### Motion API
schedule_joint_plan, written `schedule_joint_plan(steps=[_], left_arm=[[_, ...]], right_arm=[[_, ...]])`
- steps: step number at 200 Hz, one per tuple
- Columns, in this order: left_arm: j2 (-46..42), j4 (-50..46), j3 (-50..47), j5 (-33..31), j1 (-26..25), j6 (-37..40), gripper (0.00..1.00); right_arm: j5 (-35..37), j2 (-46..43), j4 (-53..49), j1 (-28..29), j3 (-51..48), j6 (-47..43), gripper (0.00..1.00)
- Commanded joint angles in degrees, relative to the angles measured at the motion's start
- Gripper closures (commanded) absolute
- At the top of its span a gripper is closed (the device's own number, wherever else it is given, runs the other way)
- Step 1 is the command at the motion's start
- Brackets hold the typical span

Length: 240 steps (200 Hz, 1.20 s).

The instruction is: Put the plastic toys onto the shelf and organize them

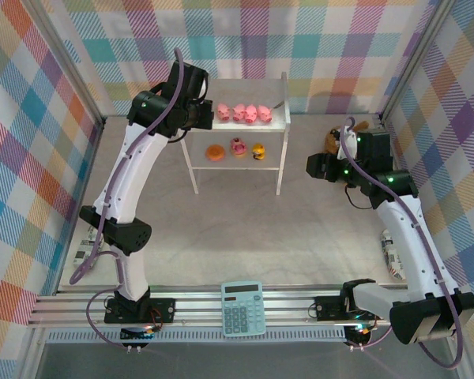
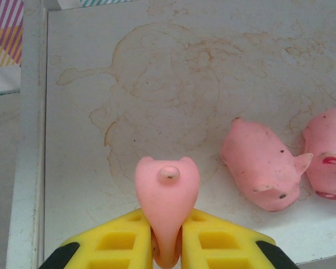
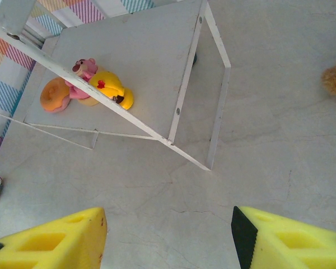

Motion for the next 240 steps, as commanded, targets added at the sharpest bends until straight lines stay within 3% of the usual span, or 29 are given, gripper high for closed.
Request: schedule_joint_plan(steps=[1, 77, 240], left_arm=[[0.85, -1.81, 1.89, 1.63, 0.67, -0.79, 0.82], [1.96, -0.99, 1.88, 3.56, 0.93, -1.53, 0.77], [1.33, 1.0, 1.81, 4.65, 0.97, -2.06, 0.46]], right_arm=[[-0.99, -0.1, 1.33, -0.3, 1.51, 0.17, 0.38], [-0.54, -0.54, 1.09, -0.29, 1.01, 0.18, 0.38], [-0.1, -1.16, 0.75, -0.34, 0.94, 0.14, 0.38]])
